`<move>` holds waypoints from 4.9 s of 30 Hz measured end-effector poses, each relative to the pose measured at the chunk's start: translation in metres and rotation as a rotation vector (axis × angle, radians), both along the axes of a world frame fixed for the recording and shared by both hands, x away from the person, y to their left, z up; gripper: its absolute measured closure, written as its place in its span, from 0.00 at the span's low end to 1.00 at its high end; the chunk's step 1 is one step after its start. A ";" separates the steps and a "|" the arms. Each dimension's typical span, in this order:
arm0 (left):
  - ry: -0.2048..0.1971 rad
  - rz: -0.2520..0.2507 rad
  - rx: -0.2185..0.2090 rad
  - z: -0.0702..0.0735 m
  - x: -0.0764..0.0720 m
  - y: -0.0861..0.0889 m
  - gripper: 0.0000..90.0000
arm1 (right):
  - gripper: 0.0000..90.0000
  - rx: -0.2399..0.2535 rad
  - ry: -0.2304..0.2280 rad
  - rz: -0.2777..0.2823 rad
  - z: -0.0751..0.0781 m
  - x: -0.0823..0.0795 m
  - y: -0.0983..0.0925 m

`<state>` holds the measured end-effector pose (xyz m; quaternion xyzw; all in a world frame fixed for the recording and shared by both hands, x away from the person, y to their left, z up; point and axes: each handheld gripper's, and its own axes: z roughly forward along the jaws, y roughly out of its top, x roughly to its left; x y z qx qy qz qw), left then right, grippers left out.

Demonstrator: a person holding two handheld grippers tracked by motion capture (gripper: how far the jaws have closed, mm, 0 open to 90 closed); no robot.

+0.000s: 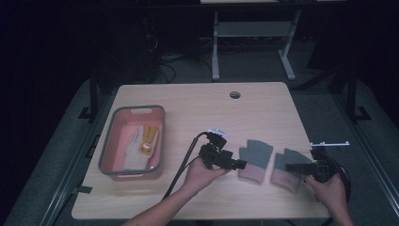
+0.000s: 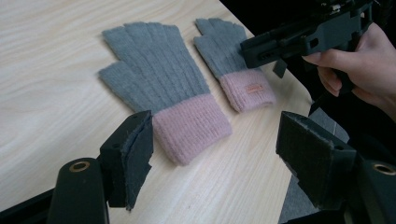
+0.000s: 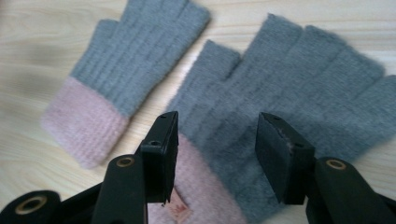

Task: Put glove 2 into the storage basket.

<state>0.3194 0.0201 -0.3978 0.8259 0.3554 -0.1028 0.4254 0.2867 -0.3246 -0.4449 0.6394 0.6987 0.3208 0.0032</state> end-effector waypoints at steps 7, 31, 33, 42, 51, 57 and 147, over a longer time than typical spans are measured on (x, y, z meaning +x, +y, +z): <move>0.003 0.005 0.008 -0.005 0.001 -0.004 0.30 | 0.54 -0.066 -0.010 0.009 -0.005 0.001 0.005; 0.008 0.032 0.004 -0.017 -0.005 0.006 0.31 | 0.88 -0.355 -0.036 0.075 -0.002 0.003 0.040; 0.013 0.035 0.007 -0.018 -0.004 0.007 0.31 | 0.89 -0.341 -0.031 0.071 -0.002 0.003 0.039; 0.003 0.066 0.023 -0.015 0.000 0.014 0.31 | 0.95 -0.294 -0.039 0.072 0.011 0.004 0.038; -0.006 0.078 0.020 -0.014 0.000 0.018 0.31 | 0.95 -0.258 -0.064 0.097 0.032 0.007 0.056; 0.002 0.080 0.026 -0.016 0.001 0.020 0.31 | 0.95 -0.245 -0.072 0.132 0.037 0.017 0.079; 0.255 0.067 -0.031 -0.073 0.026 -0.029 0.69 | 0.87 0.225 -0.016 -0.045 -0.025 0.024 0.074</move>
